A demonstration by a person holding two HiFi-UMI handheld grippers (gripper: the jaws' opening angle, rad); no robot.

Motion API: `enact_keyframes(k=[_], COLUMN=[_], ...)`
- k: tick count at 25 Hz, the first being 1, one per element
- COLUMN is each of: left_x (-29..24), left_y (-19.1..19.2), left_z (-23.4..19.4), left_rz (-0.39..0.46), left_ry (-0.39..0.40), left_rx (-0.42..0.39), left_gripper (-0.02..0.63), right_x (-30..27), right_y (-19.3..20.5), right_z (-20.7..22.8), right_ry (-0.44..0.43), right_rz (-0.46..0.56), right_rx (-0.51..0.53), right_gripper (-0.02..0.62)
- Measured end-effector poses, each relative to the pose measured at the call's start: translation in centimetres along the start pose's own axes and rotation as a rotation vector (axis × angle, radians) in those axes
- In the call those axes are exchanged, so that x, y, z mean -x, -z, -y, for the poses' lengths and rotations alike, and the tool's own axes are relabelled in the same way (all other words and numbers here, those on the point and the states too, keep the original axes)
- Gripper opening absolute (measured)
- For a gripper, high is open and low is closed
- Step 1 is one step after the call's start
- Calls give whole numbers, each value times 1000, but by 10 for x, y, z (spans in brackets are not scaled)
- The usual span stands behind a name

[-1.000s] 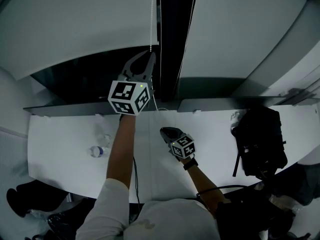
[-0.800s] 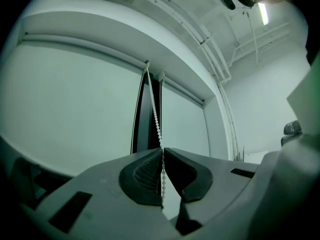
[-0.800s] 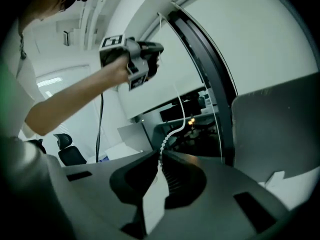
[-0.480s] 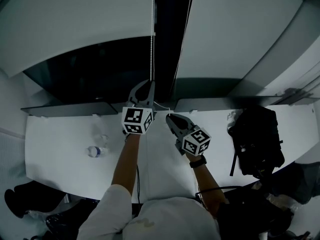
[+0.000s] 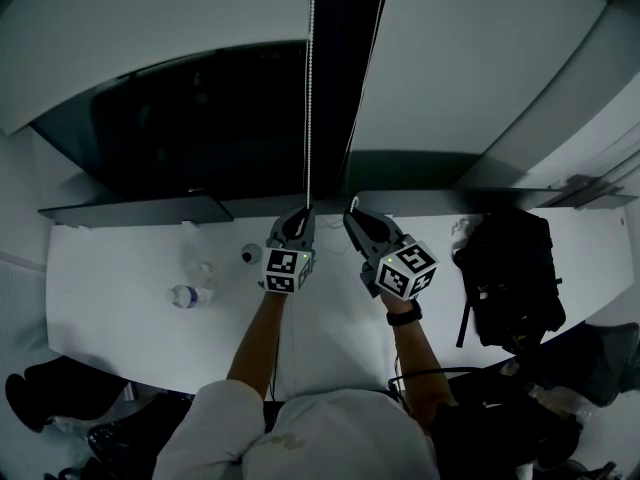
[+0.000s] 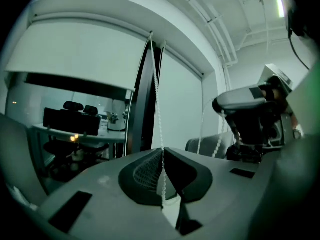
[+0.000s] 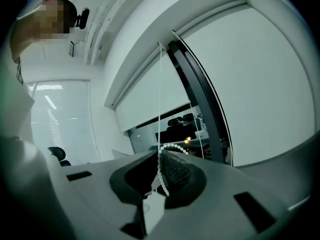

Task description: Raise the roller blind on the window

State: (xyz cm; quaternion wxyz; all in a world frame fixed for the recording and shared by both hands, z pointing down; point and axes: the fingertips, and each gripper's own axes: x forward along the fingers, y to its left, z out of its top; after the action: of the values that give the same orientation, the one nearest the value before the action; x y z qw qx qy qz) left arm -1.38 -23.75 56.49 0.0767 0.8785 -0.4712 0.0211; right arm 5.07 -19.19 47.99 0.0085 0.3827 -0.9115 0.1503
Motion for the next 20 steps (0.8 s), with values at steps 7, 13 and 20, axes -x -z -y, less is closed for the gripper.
enact_keyframes(k=[7, 13, 20], left_x=[1, 3, 28], left_y=[45, 100, 164], left_z=[-6, -3, 15], left_rz=[-55, -178, -309], left_ry=[-32, -37, -23], left_rx=[29, 51, 89], left_gripper=[11, 11, 11], right_x=[13, 23, 18], right_y=[-28, -54, -73], right_z=[-2, -11, -17], right_ry=[-35, -71, -85], right_rz=[-2, -22, -98], right_rx=[12, 50, 162], right_gripper=[8, 8, 42])
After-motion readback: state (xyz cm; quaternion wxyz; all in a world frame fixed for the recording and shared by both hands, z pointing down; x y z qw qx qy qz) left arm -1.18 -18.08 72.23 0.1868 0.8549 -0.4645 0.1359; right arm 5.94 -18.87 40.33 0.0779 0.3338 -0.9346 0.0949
